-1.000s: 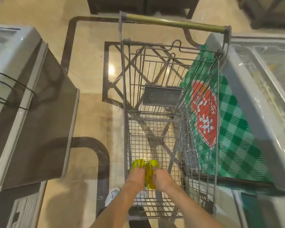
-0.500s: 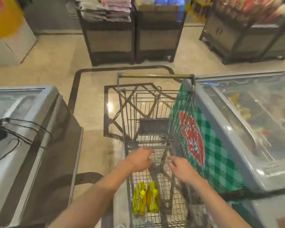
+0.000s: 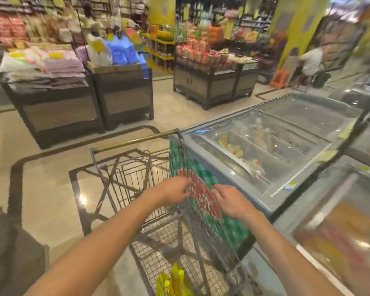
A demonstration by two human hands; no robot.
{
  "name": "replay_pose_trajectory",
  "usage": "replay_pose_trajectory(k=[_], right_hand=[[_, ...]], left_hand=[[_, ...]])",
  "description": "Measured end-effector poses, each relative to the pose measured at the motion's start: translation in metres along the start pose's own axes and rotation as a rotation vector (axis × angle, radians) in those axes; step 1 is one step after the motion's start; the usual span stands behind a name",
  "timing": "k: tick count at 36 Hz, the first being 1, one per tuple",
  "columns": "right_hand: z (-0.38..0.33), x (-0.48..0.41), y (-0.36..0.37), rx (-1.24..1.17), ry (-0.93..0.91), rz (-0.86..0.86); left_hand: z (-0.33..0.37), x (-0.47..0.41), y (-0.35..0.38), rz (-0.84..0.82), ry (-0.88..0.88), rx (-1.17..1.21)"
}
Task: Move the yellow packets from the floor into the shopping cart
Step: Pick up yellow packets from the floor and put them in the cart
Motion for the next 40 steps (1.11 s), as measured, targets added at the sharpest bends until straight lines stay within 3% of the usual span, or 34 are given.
replay_pose_trajectory(k=[7, 20, 27, 40], right_hand=[[0.041, 0.077, 0.002, -0.040, 0.247, 0.103], [0.085, 0.324, 0.018, -0.111, 0.804, 0.220], [0.085, 0.474, 0.033, -0.205, 1.070, 0.326], [0.052, 0.742, 0.097, -0.276, 1.430, 0.475]], left_hand=[[0.054, -0.011, 0.028, -0.101, 0.236, -0.027], [0.242, 0.025, 0.132, -0.347, 0.697, -0.087], [0.363, 0.095, 0.187, -0.504, 0.955, -0.131], [0.544, 0.279, 0.300, -0.586, 1.389, -0.280]])
Point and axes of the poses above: each hand's wrist, its own x-axis away from the middle knuckle, its own y-axis out of the palm, z = x × y, the point moved 3 cm from there along -x, towards the middle knuckle, and after that the axes turned 4 degrees about x, right-handed, at the moved point
